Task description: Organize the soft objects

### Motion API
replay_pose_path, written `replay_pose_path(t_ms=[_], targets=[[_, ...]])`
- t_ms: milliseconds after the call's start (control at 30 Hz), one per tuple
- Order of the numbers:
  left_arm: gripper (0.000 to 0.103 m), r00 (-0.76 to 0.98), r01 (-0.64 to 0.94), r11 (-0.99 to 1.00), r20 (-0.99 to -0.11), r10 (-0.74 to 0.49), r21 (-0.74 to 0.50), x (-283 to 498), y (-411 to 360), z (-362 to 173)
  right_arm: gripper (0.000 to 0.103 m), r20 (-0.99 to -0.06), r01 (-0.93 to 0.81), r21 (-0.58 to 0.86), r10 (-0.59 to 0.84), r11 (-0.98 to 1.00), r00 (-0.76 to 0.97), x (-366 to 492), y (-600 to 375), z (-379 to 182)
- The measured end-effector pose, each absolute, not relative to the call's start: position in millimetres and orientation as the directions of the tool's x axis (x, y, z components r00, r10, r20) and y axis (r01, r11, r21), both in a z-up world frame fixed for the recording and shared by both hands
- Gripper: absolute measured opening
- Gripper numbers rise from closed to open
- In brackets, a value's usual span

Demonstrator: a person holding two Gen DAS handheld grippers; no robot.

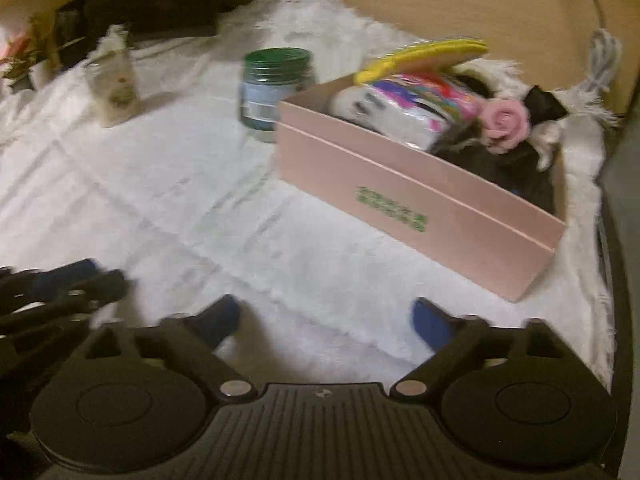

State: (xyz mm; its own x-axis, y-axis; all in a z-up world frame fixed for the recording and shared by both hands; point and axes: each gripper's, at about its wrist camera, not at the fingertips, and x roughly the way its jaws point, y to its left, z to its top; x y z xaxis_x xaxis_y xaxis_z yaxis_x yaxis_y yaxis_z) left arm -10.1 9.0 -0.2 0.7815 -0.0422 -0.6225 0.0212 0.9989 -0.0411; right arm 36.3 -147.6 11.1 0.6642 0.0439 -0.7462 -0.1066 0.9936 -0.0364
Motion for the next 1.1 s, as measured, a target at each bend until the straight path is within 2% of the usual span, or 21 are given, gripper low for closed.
replay_pose_path(t_ms=[133, 367, 1100], targets=[[0.026, 0.797, 0.005, 1.000, -0.604, 0.012, 0.026, -14.7, -3.7, -2.6, 0.103, -0.728, -0.064, -0.003, 0.041, 0.998, 0.684, 35.7, -157.8, 8.2], [0.026, 0.786, -0.033, 0.999, -0.618, 0.035, 0.014, -14.8, -6.2, -0.5, 0.103, -0.653, -0.097, -0.011, 0.066, 0.995, 0.754, 25.4, -159.3, -0.9], [0.026, 0.782, -0.040, 0.999, -0.621, 0.045, 0.023, -12.9, -9.3, -0.5, 0.103, -0.654, -0.104, -0.005, 0.075, 0.995, 0.753, 25.2, -162.1, 1.6]])
